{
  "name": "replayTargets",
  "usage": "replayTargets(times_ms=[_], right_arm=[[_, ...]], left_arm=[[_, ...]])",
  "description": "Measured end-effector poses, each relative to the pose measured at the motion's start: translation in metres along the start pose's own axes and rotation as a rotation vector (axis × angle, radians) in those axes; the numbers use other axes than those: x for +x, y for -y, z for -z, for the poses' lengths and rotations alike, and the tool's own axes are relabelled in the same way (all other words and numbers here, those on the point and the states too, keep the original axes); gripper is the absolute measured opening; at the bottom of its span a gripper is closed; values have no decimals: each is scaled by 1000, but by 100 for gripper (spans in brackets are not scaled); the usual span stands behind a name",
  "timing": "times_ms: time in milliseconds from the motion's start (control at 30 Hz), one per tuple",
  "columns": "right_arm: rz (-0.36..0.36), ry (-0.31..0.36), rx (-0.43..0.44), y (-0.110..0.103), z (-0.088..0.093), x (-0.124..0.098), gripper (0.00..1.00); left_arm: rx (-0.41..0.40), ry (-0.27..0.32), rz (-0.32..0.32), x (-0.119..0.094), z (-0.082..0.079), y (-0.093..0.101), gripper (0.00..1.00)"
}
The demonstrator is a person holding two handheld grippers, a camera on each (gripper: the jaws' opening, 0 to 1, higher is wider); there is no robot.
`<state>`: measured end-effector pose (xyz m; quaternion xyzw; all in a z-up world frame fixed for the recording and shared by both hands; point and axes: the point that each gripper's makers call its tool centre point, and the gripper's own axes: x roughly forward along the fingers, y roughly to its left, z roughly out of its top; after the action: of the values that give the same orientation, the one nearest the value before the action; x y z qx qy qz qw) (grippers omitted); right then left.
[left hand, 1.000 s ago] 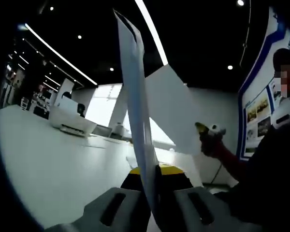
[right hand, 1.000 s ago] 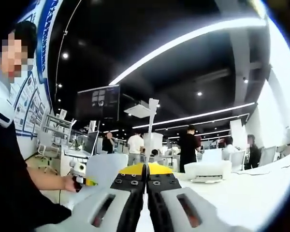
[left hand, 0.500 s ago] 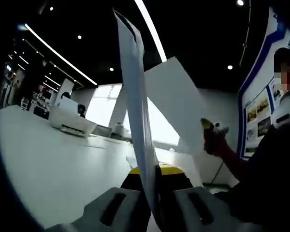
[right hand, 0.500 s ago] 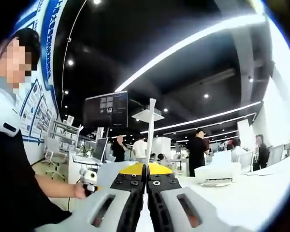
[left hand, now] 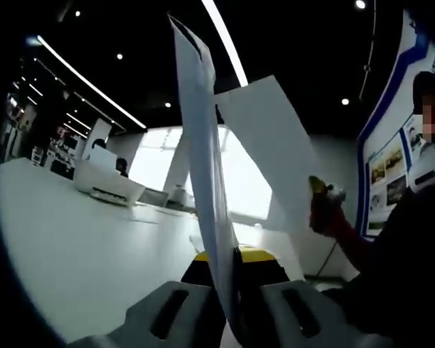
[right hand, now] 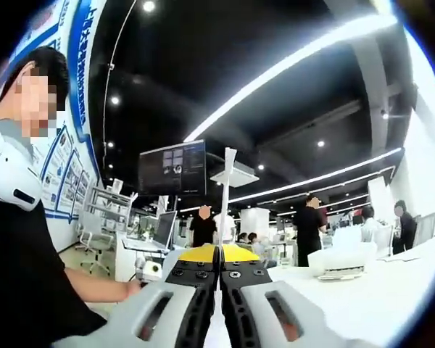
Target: Organize the stack of printing papers by aligning and flattening the scattered papers on the table
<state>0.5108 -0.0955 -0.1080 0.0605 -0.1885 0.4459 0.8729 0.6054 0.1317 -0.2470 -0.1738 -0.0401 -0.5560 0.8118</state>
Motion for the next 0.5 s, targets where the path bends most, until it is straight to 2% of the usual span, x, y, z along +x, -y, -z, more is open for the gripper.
replayTargets(times_ms=[367,500], right_arm=[[2,-8,96,5,30,3,0],[22,-17,172,11,53,4,0]], left_arm=[[-10,21,-2,-1,-3,-1,6],[-16,31,-4,-2,-5,-2,6]])
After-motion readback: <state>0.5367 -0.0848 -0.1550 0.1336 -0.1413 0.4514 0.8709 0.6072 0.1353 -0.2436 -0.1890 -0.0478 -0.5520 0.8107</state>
